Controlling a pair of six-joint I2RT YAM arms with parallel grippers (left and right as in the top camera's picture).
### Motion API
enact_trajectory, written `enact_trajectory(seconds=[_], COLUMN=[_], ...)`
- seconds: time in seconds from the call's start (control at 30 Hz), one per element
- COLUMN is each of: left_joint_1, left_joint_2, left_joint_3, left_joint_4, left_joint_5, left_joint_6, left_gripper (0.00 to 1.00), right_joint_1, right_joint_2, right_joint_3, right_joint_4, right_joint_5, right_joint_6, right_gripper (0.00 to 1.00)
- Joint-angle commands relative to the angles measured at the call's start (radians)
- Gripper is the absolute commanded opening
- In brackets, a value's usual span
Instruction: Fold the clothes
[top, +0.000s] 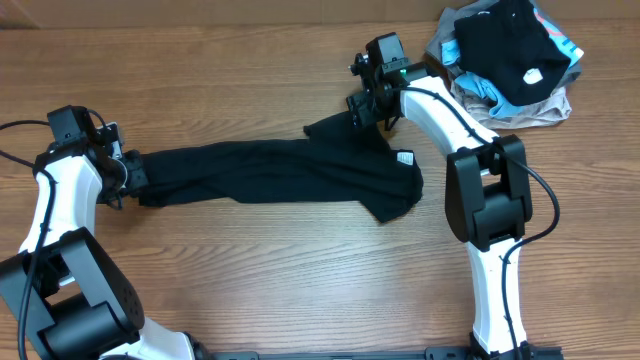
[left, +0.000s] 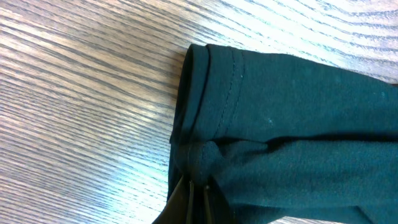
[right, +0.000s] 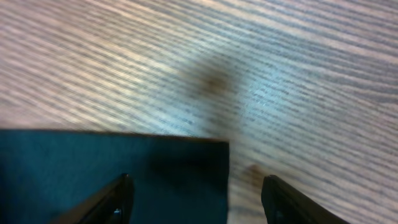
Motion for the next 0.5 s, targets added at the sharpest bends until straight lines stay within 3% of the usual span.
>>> enact_trajectory(seconds=[0.0,0.17,0.2,0.37,0.47], left_joint_1=[-0.013,-0.013,-0.013,-0.013,-0.013], left_joint_2=[0.006,0.006,0.006,0.006,0.006], left_joint_3=[-0.004,-0.004,-0.004,-0.004,-0.004], left_joint_4=[0.004,0.007,0.007,0.019,0.072], left_joint_5=[0.012,0.012,0.012,0.011,-0.006], left_joint_6=[-0.022,-0.025,-0.025,-0.025,-0.025], left_gripper=[0.04,0.04,0.04,0.04,0.04], right_joint_1=[-0.002,-0.002,-0.002,-0.006,-0.021], right_joint_2=[0.038,0.071,0.077,0.079,0.074], right_joint_3=[0.018,0.018,0.018,0.023,0.069], right_joint_4=[0.032,0.049,0.049,0.06,0.044], right_joint_5=[-0.003,-0.019,-0.019,0.01,0.018], right_joint_6=[0.002,0.032,0.041,0.109,0.126], right_gripper=[0.68,0.59,0.54,0.05,0.04])
